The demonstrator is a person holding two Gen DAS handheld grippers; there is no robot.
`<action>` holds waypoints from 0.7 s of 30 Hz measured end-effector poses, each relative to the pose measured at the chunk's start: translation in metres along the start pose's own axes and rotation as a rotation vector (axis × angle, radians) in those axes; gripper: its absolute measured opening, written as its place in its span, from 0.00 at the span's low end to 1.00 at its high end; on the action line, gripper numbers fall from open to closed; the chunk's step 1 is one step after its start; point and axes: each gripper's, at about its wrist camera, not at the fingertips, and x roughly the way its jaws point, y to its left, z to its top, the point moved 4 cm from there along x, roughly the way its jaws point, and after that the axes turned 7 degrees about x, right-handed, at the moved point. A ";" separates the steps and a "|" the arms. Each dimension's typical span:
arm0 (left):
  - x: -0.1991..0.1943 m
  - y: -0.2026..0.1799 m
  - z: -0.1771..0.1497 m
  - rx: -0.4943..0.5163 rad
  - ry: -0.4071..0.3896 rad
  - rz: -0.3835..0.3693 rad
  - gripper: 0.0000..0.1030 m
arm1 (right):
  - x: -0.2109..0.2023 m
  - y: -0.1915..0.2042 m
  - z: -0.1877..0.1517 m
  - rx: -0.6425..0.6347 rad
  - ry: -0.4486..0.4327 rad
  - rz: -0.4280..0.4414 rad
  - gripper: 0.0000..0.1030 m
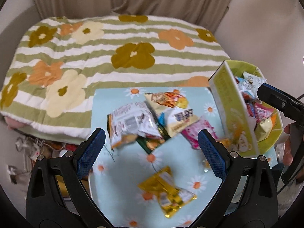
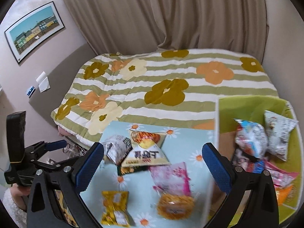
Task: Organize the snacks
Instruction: 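Move both tools back over the remaining snacks, then grasp the white printed bag with the left tool while the right tool grasps the Oishi bag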
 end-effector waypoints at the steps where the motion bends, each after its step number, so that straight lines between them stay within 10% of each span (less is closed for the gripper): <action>1: 0.009 0.006 0.004 0.008 0.015 -0.010 0.95 | 0.013 0.003 0.003 0.012 0.021 -0.009 1.00; 21: 0.158 0.038 0.008 0.027 0.272 -0.065 0.95 | 0.164 -0.002 -0.011 0.088 0.321 -0.063 1.00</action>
